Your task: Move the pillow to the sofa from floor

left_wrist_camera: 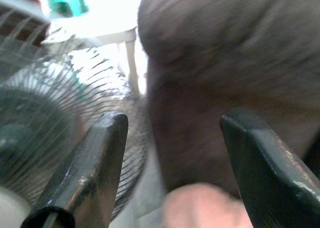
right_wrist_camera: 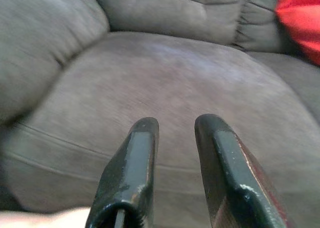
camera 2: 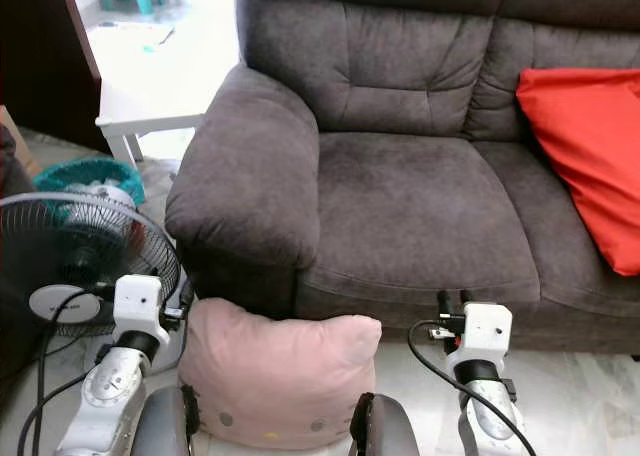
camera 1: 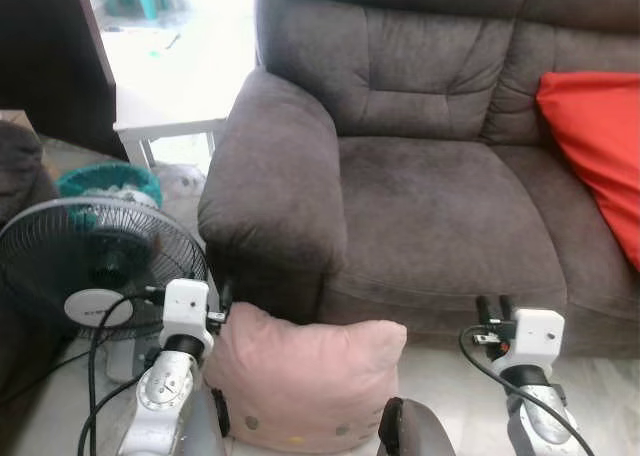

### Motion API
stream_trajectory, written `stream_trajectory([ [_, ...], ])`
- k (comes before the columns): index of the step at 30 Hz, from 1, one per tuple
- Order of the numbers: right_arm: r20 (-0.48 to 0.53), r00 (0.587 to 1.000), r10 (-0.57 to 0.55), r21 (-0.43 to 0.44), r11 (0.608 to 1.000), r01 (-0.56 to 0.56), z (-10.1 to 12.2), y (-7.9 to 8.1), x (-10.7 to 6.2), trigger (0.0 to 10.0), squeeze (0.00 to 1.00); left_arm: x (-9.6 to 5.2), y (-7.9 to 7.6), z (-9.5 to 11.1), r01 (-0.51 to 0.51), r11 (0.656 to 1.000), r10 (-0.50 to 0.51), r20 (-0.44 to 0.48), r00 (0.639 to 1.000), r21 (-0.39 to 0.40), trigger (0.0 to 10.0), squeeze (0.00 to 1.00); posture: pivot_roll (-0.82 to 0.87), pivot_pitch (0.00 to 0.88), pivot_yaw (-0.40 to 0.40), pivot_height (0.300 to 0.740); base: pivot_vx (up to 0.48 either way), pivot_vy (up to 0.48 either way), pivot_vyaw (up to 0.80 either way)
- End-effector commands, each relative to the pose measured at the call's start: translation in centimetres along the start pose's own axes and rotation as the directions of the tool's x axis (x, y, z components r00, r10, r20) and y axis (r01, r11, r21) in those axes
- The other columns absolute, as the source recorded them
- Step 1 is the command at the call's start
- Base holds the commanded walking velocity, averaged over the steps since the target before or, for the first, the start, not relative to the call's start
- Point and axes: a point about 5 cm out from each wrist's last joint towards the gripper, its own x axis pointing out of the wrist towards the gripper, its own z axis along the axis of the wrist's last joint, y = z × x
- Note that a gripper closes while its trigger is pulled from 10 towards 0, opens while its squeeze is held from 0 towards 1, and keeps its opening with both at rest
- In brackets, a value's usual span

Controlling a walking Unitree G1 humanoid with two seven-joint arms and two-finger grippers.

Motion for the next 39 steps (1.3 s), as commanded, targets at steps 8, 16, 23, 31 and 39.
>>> stream_trajectory([
  [8, -0.008, 1.000, -0.028, -0.010, 1.000, 0.028, -0.03, -1.06, -0.16, 10.0, 0.00, -0.01, -0.85, -0.09, 0.061, 0.998, -0.061, -0.016, 0.998, -0.019, 10.0, 0.00, 0.12, 0.000, -0.110, 0.429, 0.242, 0.000, 0.00],
  [16, -0.013, 0.999, -0.033, -0.008, 0.999, 0.032, -0.10, -1.11, -0.09, 10.0, 0.00, 0.00, -1.06, -0.06, 0.078, 0.997, -0.079, -0.017, 0.997, -0.019, 10.0, 0.00, 0.12, 0.000, -0.109, 0.429, 0.354, 0.000, 0.00],
  [23, -0.010, 0.999, -0.037, -0.002, 0.999, 0.037, -0.06, -1.13, 0.01, 10.0, 0.00, 0.09, -0.99, -0.03, 0.077, 0.997, -0.077, -0.017, 0.997, -0.019, 10.0, 0.00, 0.12, 0.000, -0.111, 0.429, 0.391, 0.000, 0.00],
  [31, 0.000, 0.999, -0.041, -0.003, 0.999, 0.041, 0.12, -1.15, 0.18, 10.0, 0.00, 0.08, -0.99, -0.03, 0.079, 0.997, -0.079, -0.016, 0.997, -0.022, 10.0, 0.00, 0.12, 0.000, -0.112, 0.429, 0.395, 0.000, -0.27],
  [39, -0.011, 0.999, -0.042, -0.008, 0.999, 0.042, -0.08, -1.16, 0.11, 10.0, 0.00, -0.11, -1.49, -0.51, 0.154, 0.987, -0.156, -0.056, 0.986, -0.032, 10.0, 0.00, 0.12, 0.000, -0.115, 0.429, 0.178, 0.000, 0.00],
])
